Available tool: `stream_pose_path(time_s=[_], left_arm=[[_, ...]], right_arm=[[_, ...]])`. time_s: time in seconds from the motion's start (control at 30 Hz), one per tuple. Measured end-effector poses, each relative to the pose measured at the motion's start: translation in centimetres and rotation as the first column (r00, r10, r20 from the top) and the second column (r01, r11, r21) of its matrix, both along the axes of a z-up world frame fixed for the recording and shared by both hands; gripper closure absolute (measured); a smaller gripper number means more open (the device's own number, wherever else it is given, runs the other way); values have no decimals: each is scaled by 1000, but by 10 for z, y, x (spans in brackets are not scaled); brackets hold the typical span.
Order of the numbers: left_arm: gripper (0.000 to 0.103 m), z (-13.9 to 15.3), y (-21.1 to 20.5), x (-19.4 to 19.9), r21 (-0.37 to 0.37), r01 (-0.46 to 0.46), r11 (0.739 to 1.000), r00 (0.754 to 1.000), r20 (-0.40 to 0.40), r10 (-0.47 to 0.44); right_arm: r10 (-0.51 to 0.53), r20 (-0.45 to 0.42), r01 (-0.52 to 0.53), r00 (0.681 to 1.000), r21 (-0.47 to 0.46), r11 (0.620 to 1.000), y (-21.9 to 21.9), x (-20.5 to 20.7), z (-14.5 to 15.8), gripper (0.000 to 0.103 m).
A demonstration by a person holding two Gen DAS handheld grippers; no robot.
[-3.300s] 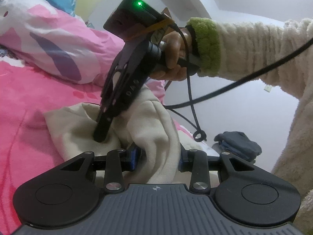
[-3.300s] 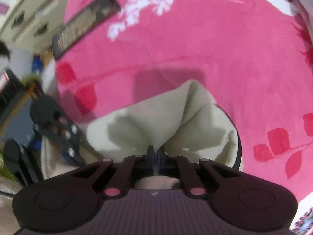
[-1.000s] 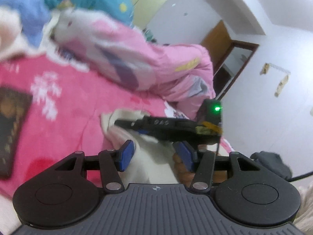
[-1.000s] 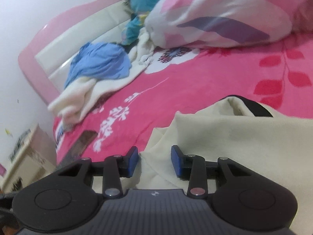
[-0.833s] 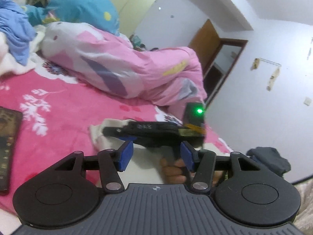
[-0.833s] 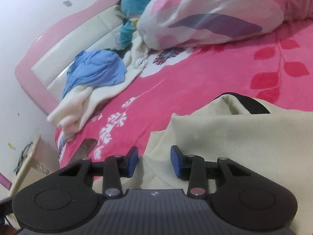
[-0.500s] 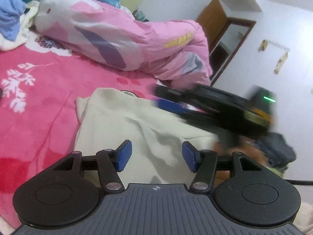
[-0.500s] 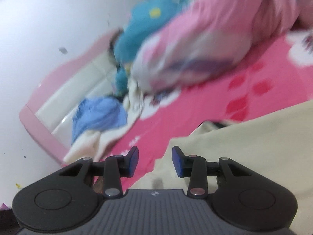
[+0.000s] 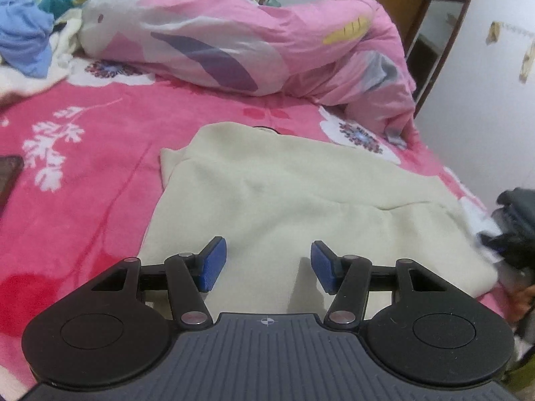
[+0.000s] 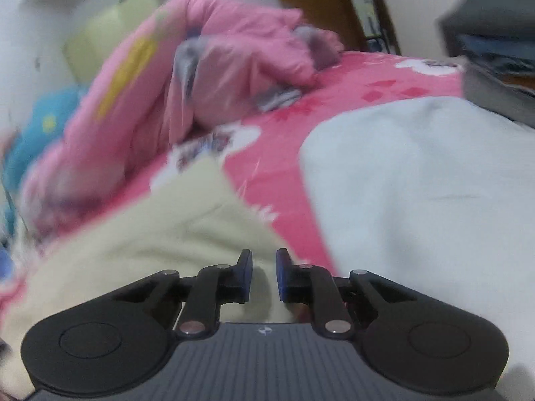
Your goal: Fold clothes
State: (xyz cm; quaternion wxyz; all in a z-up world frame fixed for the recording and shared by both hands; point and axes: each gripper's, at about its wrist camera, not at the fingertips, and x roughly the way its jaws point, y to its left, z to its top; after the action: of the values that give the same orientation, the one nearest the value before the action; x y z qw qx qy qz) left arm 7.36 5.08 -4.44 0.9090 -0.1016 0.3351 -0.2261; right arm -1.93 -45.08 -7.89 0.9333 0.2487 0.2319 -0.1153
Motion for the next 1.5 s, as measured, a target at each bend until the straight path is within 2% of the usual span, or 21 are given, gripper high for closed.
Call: stream_pose_path(time_s=[0.13,0.27,0.33,0.4,0.53,0.57,0.67,0.7,0.77,0.83,0.9,0.93,1.03,1.1,1.13,1.2,1.23,1.3,1.4,1.47,1.5], left_arm=[[47,3,-6,-3,34,-21,999,1000,-1,21],[46,4,-10,-5,52,-40,998,999,-3,40],[46,3,-10,-5,52,-48,997,999,-5,48],[46,3,-10,-4,48,-53,997,999,-8,54],[46,1,-9,-4,39,-49,998,999,-6,49],[46,1,-9,-3,36,-48,998,999,-5,48],[46,-1,-7,-4,25,-45,999,999,3,45],[46,-2,-6,-4,20,-41,999,999,5,41],[46,-3,-6,-4,18,-32,999,999,8,32],[46,-2,-5,-5,18,-22,1000,1000,11,22],[46,-2,-4,-5,7,-20,1000,1000,9,20],[46,-3,-3,-5,2,-18,1000,1000,10,18],[46,-5,-1,-6,-7,-8,1000,1000,16,8],[46,-4,-1,-6,1,1,1000,1000,19,-1],[46,-4,-1,-6,0,3,1000,1000,18,-3],[46,-5,1,-5,-13,2,1000,1000,14,-2],[46,-5,1,-5,-18,1,1000,1000,14,-1],[46,-5,2,-6,-22,1,1000,1000,14,-1],[46,-5,-1,-7,-13,-6,1000,1000,14,6],[44,-3,-3,-8,0,-13,1000,1000,11,13],[42,-2,-5,-8,6,-15,1000,1000,9,15]], right_arm=[[-33,104,17,994,160,987,-26,-42,13,80],[34,90,-69,995,429,901,-31,-70,-1,63],[59,79,-94,995,580,809,-31,-78,-16,54],[62,63,-88,996,709,699,-26,-80,-34,54],[64,36,-64,997,851,521,-24,-67,-61,55],[58,15,-42,998,865,499,-25,-59,-66,56],[26,12,-24,1000,859,511,-30,-40,-67,62],[26,27,-37,999,828,559,-31,-37,-58,73],[55,72,-90,996,707,702,-27,-34,-29,77],[130,118,-171,985,490,855,-10,-34,11,78],[185,102,-207,978,294,933,7,-35,30,78],[195,78,-208,978,252,945,8,-35,28,78],[137,-6,-123,991,403,907,-24,-43,-22,78],[86,31,-90,996,483,871,-38,-59,-32,79],[58,27,-64,998,446,893,-38,-66,-25,78],[-16,12,12,1000,266,964,-33,-81,4,76],[-40,32,32,999,217,976,-33,-90,16,76],[-67,92,53,993,152,987,-30,-104,40,76],[-9,186,18,983,-49,999,4,-107,71,75],[70,209,-30,975,-191,981,35,-101,76,73],[105,195,-52,975,-260,964,52,-94,73,63]])
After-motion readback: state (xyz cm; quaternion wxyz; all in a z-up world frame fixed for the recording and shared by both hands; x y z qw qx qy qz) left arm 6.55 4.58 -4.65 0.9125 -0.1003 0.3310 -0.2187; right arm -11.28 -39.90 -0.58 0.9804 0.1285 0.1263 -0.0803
